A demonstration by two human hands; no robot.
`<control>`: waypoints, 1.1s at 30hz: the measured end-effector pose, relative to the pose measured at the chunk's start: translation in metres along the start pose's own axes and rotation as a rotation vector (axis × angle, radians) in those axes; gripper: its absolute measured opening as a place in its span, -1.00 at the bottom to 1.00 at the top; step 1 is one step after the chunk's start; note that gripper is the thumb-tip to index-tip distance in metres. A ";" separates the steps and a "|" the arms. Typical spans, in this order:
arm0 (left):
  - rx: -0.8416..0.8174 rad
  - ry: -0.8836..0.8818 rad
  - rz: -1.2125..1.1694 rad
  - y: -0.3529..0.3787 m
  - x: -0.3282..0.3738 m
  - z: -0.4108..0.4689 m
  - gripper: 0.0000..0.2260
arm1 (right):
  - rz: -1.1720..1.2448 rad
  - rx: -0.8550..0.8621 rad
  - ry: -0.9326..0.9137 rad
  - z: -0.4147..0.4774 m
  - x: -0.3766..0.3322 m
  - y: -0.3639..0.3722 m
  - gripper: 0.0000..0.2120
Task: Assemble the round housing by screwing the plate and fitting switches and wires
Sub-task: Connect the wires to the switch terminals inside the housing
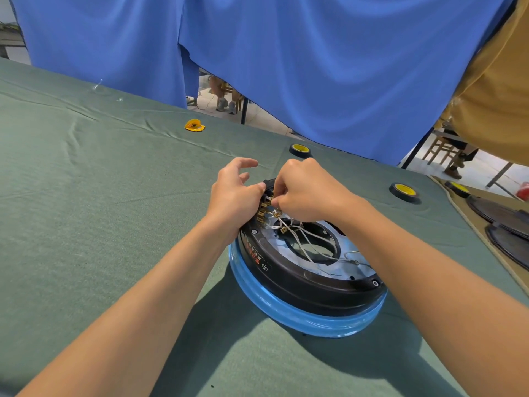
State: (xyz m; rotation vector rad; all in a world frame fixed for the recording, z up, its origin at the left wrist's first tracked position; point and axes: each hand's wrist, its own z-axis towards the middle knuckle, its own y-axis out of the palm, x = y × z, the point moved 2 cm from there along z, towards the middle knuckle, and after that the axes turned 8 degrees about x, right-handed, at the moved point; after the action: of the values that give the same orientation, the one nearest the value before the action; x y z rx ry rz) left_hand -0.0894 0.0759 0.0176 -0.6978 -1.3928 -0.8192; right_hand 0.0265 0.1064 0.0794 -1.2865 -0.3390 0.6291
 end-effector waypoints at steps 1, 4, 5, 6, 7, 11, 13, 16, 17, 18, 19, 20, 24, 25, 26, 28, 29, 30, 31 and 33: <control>-0.001 -0.007 -0.001 0.000 0.000 0.000 -0.62 | 0.001 -0.008 0.009 0.001 -0.001 -0.001 -0.90; -0.005 -0.019 0.003 0.001 0.000 0.001 -0.61 | -0.001 -0.025 0.015 0.003 -0.005 -0.002 -0.90; -0.006 -0.020 0.003 0.001 -0.001 0.001 -0.61 | -0.005 -0.030 0.013 0.004 -0.006 -0.002 -0.91; -0.006 -0.021 0.004 0.002 -0.001 0.001 -0.61 | -0.008 -0.033 0.014 0.004 -0.007 -0.003 -0.92; -0.006 -0.022 0.008 0.002 -0.001 0.001 -0.60 | -0.006 -0.035 0.019 0.004 -0.008 -0.003 -0.93; -0.010 -0.031 0.013 0.003 -0.001 0.002 -0.56 | 0.008 -0.009 0.055 0.003 -0.011 0.000 -0.96; -0.017 -0.034 0.019 0.003 -0.001 0.003 -0.55 | 0.024 0.013 0.082 0.001 -0.011 0.004 -0.94; -0.028 -0.039 0.014 0.003 0.000 0.003 -0.55 | 0.063 0.016 0.124 0.002 -0.009 0.005 -0.85; -0.028 -0.038 0.015 0.003 0.000 0.003 -0.55 | 0.072 0.017 0.130 0.002 -0.008 0.005 -0.84; -0.027 -0.034 0.020 0.003 -0.001 0.003 -0.54 | 0.079 0.022 0.131 0.002 -0.008 0.005 -0.84; -0.027 -0.028 0.026 0.003 -0.001 0.004 -0.52 | 0.086 0.028 0.132 0.002 -0.007 0.005 -0.85; -0.031 -0.024 0.030 0.003 -0.001 0.004 -0.51 | 0.095 0.032 0.132 0.002 -0.007 0.005 -0.86; -0.054 -0.022 0.027 0.003 -0.001 0.004 -0.46 | 0.175 0.031 0.157 -0.001 -0.003 0.004 -0.89; -0.057 -0.022 0.024 0.003 -0.001 0.003 -0.46 | 0.202 0.032 0.167 -0.001 -0.002 0.004 -0.88; -0.057 -0.020 0.021 0.003 -0.001 0.003 -0.45 | 0.225 0.034 0.174 -0.002 -0.001 0.005 -0.89; -0.048 -0.014 0.015 0.003 -0.001 0.002 -0.47 | 0.262 0.047 0.172 -0.005 0.001 0.006 -0.90; -0.039 -0.010 0.012 0.003 -0.001 0.001 -0.48 | 0.270 0.057 0.160 -0.008 0.002 0.007 -0.88; -0.031 -0.008 0.009 0.003 -0.001 0.001 -0.50 | 0.272 0.069 0.142 -0.011 0.005 0.007 -0.87; -0.025 -0.009 0.005 0.002 -0.001 0.000 -0.51 | 0.269 0.086 0.121 -0.015 0.007 0.005 -0.85; -0.014 -0.007 -0.005 0.002 -0.001 0.000 -0.53 | 0.258 0.130 0.064 -0.023 0.012 -0.002 -0.83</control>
State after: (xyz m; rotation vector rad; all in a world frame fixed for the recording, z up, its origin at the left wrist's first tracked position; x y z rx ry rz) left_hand -0.0883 0.0773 0.0167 -0.7087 -1.3966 -0.8321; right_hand 0.0491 0.0956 0.0739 -1.2324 -0.0770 0.8128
